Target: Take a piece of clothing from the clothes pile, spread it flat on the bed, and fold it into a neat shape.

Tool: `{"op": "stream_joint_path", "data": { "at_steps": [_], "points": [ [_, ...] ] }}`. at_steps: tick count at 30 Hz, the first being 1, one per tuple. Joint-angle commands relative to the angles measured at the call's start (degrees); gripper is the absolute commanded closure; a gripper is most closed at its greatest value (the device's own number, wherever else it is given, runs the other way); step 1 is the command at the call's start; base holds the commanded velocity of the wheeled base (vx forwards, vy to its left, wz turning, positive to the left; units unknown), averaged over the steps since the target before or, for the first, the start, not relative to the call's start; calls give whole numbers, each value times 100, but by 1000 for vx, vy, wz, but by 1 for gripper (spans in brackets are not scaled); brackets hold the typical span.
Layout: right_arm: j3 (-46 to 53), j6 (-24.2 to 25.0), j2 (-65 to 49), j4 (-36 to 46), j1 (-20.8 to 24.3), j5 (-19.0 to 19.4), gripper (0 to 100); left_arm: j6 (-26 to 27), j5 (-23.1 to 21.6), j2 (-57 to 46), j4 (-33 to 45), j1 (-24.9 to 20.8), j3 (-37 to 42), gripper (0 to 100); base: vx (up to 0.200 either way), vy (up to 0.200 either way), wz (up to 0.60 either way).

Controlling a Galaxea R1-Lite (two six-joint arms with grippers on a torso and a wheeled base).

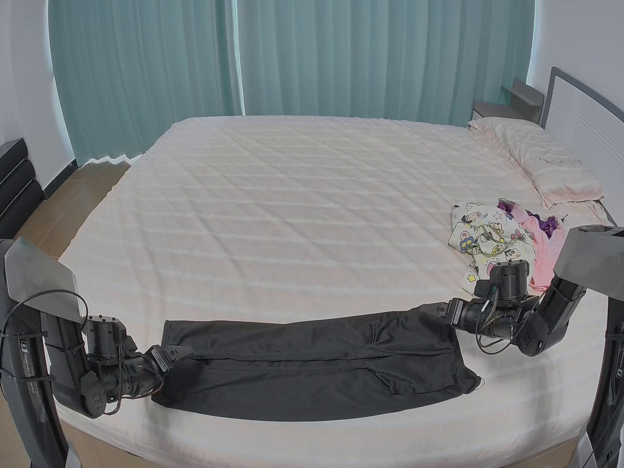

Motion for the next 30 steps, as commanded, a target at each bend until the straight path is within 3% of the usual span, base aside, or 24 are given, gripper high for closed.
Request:
{"op": "stream_joint_path", "data": {
  "at_steps": [1,12,13,30],
  "points": [
    [-311,124,474,-152,27,168,0,-55,-12,7,-46,11,9,0,0,0,0],
    [-407,177,615,-161,44,282,0,-55,-12,7,-46,11,9,0,0,0,0],
    [-407,177,632,-161,35,282,100,-55,-12,7,-46,11,9,0,0,0,0],
    [-100,317,219,-152,-255,229,100,-55,-12,7,-37,11,1,0,0,0,0]
  ]
}}
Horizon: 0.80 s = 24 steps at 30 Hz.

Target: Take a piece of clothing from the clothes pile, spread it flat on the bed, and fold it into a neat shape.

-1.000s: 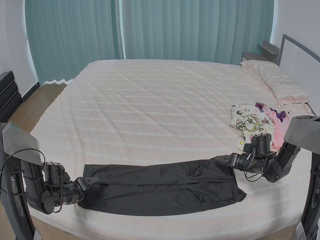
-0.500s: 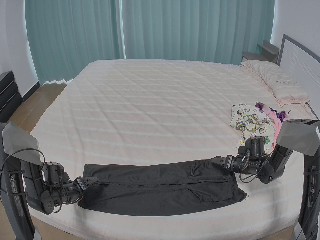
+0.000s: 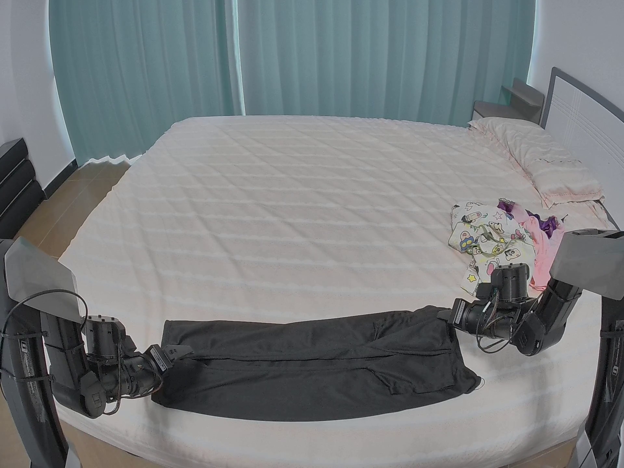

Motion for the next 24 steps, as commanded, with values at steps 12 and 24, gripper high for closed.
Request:
{"op": "stream_joint_path", "data": {
  "at_steps": [12,24],
  "points": [
    [27,-135,87,39,-36,-28,100,-3,-1,-1,1,2,-5,0,0,0,0],
    [-421,-144,-484,101,482,-45,0,-3,-1,-1,1,2,-14,0,0,0,0]
  ]
}}
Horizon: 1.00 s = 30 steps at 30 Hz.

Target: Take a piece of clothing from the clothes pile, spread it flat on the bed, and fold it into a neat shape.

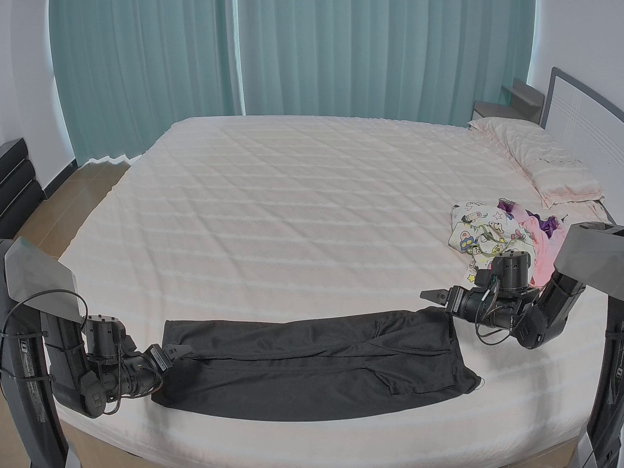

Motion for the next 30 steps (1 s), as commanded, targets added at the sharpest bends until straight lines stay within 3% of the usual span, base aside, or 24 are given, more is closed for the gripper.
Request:
{"op": "stream_joint_path", "data": {
  "at_steps": [1,2,4,10,15,26,30],
  "points": [
    [-253,-6,-204,74,365,-7,0,-3,1,-1,6,2,-1,0,0,0,0],
    [-367,-50,-116,197,726,-25,0,-3,1,-1,-3,2,8,0,0,0,0],
    [-438,-226,-46,373,937,-69,0,-3,1,-1,-3,2,17,0,0,0,0],
    [-657,-1228,438,663,1279,-280,0,-3,10,-1,-3,2,17,0,0,0,0],
    [-912,-1975,754,707,1323,-693,0,-3,10,-1,-3,2,26,0,0,0,0],
    [-1422,-2660,904,1111,1376,-728,0,6,10,-1,-3,2,26,0,0,0,0],
    [-1624,-2863,1009,1120,1385,-965,0,15,10,-1,-3,-7,26,0,0,0,0]
  ]
}}
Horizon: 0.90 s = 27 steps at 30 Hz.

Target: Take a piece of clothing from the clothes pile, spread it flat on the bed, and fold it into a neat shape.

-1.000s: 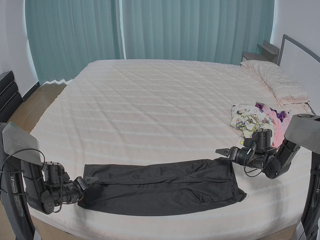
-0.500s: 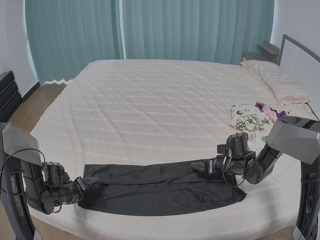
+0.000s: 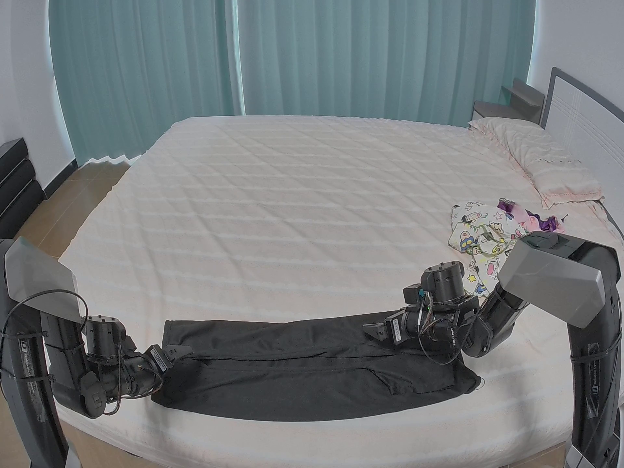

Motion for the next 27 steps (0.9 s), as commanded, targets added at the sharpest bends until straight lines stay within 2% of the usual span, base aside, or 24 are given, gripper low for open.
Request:
{"op": "stream_joint_path", "data": {
  "at_steps": [1,9,10,27],
  "points": [
    [-205,-121,192,-7,7,-170,0,4,1,16,-3,-4,4,0,0,0,0],
    [-310,-315,227,81,7,-187,0,30,1,34,-3,-13,12,0,0,0,0],
    [-310,-323,218,125,7,-205,100,30,1,34,-3,-4,12,0,0,0,0],
    [-513,-288,174,46,25,-381,100,74,1,60,-3,-4,21,0,0,0,0]
  ]
}}
